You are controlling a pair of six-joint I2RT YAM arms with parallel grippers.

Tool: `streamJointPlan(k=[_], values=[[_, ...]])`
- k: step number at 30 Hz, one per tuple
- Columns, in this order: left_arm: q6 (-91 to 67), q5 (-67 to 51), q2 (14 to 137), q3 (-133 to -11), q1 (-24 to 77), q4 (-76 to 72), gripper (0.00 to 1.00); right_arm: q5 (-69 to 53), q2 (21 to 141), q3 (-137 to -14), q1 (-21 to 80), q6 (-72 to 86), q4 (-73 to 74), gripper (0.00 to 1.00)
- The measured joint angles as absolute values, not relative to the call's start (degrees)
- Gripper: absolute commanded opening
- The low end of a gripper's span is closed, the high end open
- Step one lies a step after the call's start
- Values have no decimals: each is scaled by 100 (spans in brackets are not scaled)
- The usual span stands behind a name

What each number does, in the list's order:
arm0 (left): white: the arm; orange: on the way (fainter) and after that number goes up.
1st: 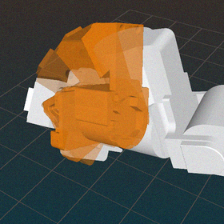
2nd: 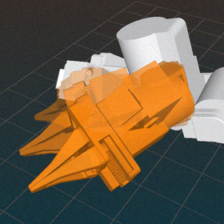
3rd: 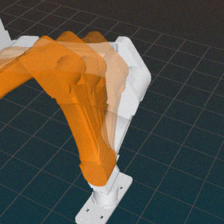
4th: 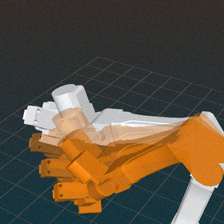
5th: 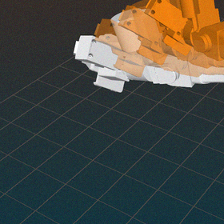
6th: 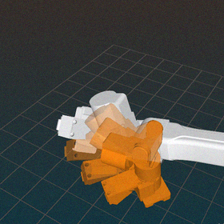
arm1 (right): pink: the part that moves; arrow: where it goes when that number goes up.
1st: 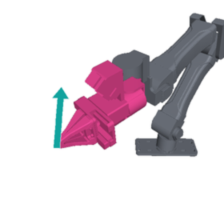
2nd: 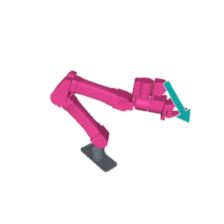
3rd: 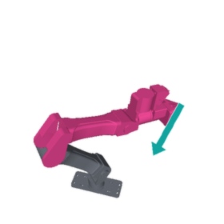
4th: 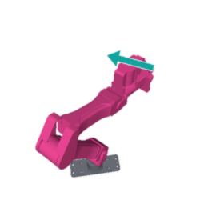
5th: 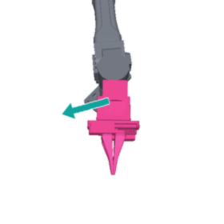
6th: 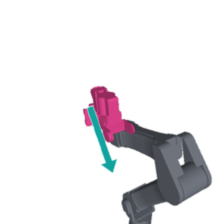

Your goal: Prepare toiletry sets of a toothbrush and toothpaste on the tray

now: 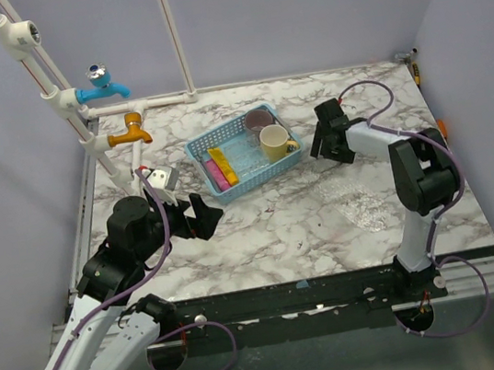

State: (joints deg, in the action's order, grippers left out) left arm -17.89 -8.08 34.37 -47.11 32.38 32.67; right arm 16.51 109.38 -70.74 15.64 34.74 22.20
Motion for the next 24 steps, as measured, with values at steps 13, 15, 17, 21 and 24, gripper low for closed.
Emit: streamJointPlan(k=[13,15,17,21,24], values=[[-1791,-722,3315,-4711,3238,3269,99,1131,10252,-6202,2121,3387,1907,76],[-1791,-690,3308,-4711,3238,3271,99,1033,10130,-6058,2213,3389,1870,76],[-1791,-659,3299,-4711,3238,3273,99,950,10018,-5927,2327,3393,1837,76],[-1793,-589,3282,-4711,3238,3282,99,819,9878,-5776,2620,3404,1817,76],[-1793,-545,3277,-4711,3238,3286,99,790,9835,-5719,2877,3426,1796,76]])
